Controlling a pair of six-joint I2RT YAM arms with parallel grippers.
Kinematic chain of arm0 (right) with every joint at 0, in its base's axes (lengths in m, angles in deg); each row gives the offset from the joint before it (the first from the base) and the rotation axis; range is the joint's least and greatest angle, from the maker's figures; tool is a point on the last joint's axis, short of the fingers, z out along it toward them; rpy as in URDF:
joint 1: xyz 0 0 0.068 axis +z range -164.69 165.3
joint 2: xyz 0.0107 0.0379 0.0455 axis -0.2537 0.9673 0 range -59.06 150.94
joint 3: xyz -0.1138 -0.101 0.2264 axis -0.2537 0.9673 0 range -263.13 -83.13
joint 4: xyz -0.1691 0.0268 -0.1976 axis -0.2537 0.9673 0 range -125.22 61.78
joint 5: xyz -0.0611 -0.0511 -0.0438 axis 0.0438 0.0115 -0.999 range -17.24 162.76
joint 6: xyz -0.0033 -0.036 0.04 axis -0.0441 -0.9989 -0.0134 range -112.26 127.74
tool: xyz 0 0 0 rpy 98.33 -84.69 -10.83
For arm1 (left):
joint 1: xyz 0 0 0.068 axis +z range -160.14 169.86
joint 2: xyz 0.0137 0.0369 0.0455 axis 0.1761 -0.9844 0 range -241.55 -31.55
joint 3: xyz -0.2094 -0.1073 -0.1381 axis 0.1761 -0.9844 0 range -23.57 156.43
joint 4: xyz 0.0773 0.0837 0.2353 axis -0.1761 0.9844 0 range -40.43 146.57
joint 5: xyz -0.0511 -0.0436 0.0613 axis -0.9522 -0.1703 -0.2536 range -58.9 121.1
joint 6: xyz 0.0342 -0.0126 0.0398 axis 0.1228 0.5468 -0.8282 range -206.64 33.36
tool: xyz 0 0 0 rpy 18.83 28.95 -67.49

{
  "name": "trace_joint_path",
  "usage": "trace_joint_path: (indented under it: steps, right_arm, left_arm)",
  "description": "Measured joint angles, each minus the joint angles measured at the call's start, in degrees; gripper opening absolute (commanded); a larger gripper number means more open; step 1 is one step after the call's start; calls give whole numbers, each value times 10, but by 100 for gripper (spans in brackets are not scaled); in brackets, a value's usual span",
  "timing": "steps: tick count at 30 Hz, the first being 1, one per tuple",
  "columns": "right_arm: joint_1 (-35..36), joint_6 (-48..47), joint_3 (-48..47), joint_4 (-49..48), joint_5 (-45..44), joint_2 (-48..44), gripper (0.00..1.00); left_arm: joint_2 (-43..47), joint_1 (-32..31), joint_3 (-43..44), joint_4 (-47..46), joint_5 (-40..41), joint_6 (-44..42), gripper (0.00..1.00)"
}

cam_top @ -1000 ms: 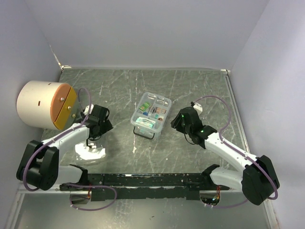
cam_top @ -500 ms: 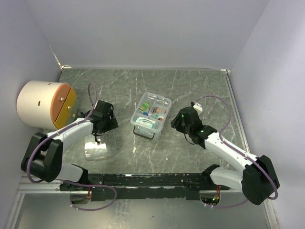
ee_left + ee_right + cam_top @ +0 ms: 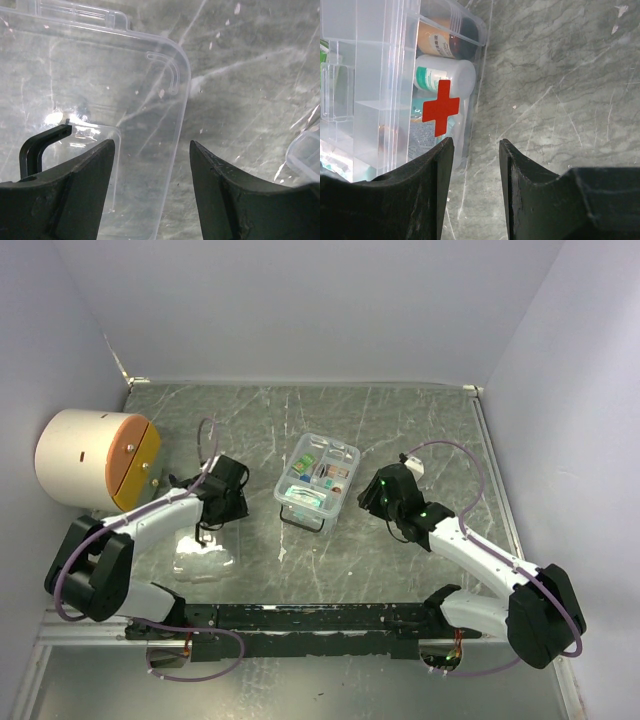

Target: Organize the medicine kit

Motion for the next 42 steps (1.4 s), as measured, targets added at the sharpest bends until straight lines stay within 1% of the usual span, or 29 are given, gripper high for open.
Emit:
trace_joint_path:
  steps: [3,6,12,17,19,20,22,25,28,31,36,42]
  right_arm:
    - [0,0,0,0,1,0,42]
    - [0,0,0,0,2,0,42]
    - [0,0,0,0,2,0,42]
    - [0,0,0,0,3,0,42]
    - [0,-1,0,0,4,-1,42]
    - [0,-2,0,0,5,-1,43]
    - [0,-9,0,0,8,-3,44]
    - [0,-23,0,-7,22,-7,49]
    - [2,-38,0,-22,39,-16,56]
    - [10,-50,1,-33,49,-30,60]
    - [40,-70,1,-58,63,-46,63]
    - [91,-85,-4,-96,94,-31,66]
  left_arm:
    - [-16,-37,16,30,35,12,76]
    - [-37,-66,33,60,70,26,76]
    - [-63,-92,50,92,102,38,70]
    - [-85,-101,60,104,122,39,68]
    - [-98,-102,66,109,129,37,63]
    - [-102,-103,68,110,131,37,56]
    - [-105,-103,71,109,135,33,50]
    - [-104,-103,70,107,138,25,46]
    - [-97,-103,66,101,138,22,44]
    - [-80,-103,62,97,138,22,44]
    - [-37,-103,54,89,123,19,44]
    - [19,-103,49,70,84,17,44]
